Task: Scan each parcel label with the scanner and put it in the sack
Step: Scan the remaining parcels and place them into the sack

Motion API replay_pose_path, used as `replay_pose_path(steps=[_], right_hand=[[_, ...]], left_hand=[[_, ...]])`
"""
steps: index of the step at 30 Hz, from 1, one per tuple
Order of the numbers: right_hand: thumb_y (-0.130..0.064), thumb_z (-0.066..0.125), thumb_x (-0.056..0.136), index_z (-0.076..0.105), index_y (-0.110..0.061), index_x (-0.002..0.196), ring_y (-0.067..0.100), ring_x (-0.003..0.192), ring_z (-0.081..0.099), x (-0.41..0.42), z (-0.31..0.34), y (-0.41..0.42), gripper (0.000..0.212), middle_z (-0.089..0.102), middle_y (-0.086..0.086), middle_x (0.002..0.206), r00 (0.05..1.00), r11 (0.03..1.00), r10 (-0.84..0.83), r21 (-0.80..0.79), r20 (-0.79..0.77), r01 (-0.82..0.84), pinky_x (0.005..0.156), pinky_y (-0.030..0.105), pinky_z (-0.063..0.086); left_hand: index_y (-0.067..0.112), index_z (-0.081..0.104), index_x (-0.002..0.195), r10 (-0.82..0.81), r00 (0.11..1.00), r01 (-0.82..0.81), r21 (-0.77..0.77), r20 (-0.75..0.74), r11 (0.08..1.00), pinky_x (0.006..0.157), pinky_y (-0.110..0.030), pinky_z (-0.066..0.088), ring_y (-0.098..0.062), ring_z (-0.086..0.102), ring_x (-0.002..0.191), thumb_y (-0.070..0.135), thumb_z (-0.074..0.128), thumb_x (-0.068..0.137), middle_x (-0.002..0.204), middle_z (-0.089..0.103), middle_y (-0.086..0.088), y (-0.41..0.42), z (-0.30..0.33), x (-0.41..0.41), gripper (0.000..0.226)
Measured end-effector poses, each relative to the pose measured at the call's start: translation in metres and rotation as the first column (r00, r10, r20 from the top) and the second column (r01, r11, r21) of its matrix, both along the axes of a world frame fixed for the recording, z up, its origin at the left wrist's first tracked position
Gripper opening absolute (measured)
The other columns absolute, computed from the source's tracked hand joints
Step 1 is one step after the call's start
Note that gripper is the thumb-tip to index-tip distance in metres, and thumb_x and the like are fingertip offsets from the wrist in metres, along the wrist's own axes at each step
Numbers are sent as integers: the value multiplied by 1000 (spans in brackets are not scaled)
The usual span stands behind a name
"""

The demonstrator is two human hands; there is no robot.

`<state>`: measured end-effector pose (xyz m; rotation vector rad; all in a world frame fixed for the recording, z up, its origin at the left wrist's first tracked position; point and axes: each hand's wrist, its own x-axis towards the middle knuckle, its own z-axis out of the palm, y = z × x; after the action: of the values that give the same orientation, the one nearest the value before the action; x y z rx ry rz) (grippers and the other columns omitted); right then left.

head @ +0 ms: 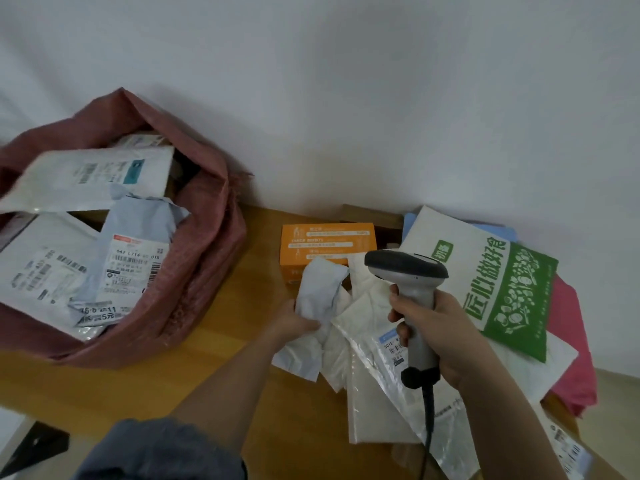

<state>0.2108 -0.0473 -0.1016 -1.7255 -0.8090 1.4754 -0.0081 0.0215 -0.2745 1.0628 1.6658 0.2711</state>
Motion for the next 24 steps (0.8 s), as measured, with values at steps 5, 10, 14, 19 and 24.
replay_pose_path(steps=[5,10,14,19,24], right_hand=[[-13,64,91,64,-11,100,15,57,54,-20,19,4,9,65,7,73,1000,998,1,59,-26,1,58,29,50],[-14,64,91,67,-12,91,15,55,54,-45,45,9,3,66,3,65,1000,986,11,169,-16,-8,62,32,51],[-20,66,90,64,-7,88,15,55,55,-61,61,10,13,67,8,70,999,977,43,211,2,-42,66,34,51],[-22,67,89,64,-9,93,17,59,56,-75,78,11,13,69,2,69,997,964,73,257,-22,-65,69,35,52],[-23,67,89,64,-11,95,20,66,57,-81,85,8,14,67,9,76,998,959,58,281,-34,-46,84,46,52]], left_hand=[[11,57,127,85,992,-87,21,91,996,74,-30,54,-19,63,96,24,67,90,112,65,-2,15,44,-22,41],[7,58,123,106,993,-113,143,56,983,80,-32,53,-22,61,102,20,62,93,115,63,-6,26,93,-46,34],[10,59,116,58,997,-67,181,52,981,85,-36,55,-24,62,104,21,62,92,114,63,-9,25,125,-67,27],[10,65,100,13,1000,-15,260,9,966,65,-24,48,-12,56,71,21,51,98,80,59,0,20,156,-86,18],[9,67,92,15,1000,-10,435,-9,900,47,-13,32,-4,39,54,11,50,96,70,48,1,8,182,-96,18]])
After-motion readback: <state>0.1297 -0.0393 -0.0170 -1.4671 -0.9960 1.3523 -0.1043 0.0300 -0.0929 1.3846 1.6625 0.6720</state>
